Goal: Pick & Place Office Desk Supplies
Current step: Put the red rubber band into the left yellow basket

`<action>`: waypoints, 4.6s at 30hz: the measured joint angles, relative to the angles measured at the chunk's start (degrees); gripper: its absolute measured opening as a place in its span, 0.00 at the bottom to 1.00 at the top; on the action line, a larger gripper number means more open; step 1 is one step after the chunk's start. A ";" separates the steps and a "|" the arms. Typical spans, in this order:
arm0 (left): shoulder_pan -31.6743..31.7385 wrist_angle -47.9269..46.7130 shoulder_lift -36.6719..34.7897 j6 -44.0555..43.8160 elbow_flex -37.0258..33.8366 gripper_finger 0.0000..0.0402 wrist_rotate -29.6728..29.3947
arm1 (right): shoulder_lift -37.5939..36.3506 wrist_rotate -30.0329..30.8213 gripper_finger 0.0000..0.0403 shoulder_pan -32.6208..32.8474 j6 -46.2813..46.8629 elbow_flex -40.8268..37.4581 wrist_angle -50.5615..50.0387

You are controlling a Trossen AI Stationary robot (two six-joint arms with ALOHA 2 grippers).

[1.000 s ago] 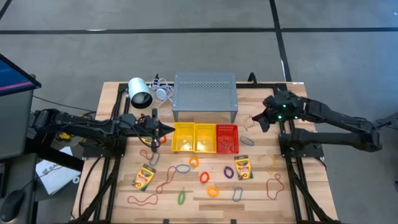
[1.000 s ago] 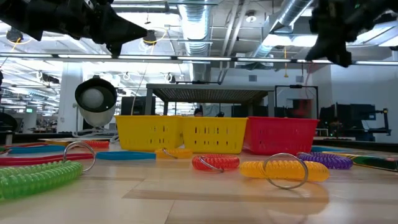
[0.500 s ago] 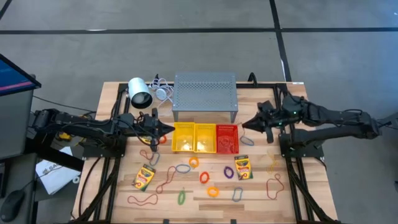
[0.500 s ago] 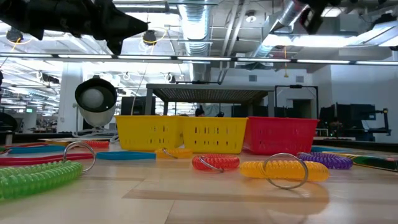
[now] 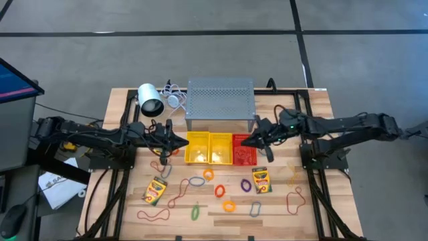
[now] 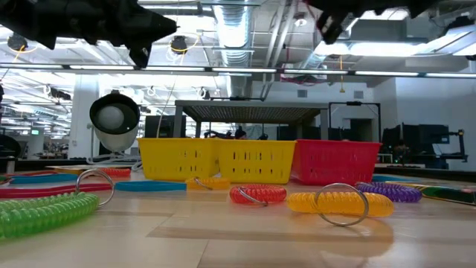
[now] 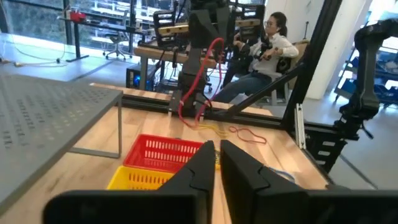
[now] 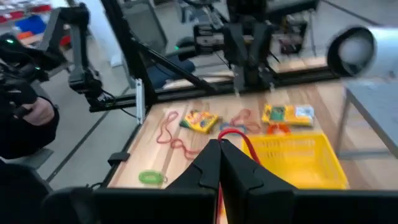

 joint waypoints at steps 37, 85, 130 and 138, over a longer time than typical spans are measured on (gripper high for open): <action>0.28 4.38 26.22 0.26 17.28 0.49 12.35 | 27.07 -16.34 0.00 -1.00 -12.35 19.78 3.56; 0.17 2.87 24.17 3.56 17.23 0.49 10.25 | 26.69 -16.18 0.00 -2.36 -13.23 19.78 6.35; 0.17 3.69 24.17 8.84 17.23 0.01 4.63 | 26.67 -15.98 0.21 -2.33 -13.24 19.74 10.74; 0.17 3.68 24.17 10.76 17.23 0.01 4.83 | 26.67 -15.90 0.59 -2.72 -13.66 19.78 10.90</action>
